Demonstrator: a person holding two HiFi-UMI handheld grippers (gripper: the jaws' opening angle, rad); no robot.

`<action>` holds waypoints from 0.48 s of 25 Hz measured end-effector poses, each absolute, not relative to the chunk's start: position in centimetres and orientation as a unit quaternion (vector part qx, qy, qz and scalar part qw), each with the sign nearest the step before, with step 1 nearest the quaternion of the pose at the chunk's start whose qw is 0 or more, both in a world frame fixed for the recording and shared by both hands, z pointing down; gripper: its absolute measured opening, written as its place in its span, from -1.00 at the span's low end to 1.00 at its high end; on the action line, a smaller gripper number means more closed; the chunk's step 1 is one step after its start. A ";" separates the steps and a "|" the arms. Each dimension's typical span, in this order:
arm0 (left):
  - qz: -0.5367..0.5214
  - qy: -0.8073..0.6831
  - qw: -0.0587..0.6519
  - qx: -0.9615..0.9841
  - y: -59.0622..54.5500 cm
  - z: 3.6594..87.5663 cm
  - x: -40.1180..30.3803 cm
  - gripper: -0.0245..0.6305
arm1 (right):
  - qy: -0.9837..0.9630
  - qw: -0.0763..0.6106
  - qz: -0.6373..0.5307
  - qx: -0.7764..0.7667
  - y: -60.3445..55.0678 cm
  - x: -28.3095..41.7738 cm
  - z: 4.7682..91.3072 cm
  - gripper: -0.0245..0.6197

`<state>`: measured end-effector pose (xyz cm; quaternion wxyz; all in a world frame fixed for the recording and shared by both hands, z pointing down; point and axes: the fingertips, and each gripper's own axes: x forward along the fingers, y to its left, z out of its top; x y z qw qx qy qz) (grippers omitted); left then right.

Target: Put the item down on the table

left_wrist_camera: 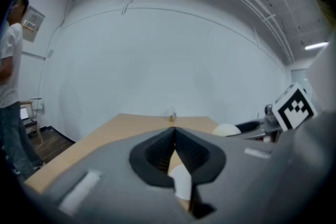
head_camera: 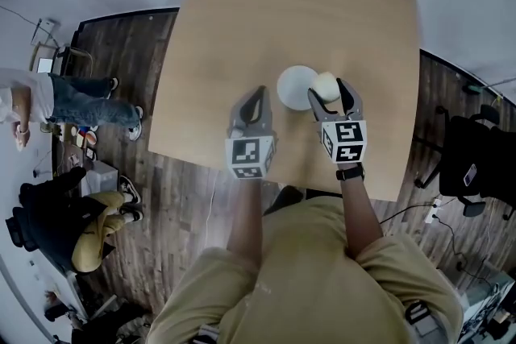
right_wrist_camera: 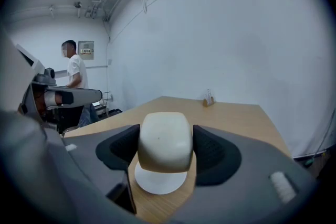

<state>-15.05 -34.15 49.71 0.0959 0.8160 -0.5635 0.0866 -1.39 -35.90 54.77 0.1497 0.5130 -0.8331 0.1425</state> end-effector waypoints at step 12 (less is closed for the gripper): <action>0.135 -0.563 0.182 0.795 -36.6 60.1 -14.8 -0.92 | -0.832 0.229 0.214 0.458 -39.5 -4.0 68.1 0.07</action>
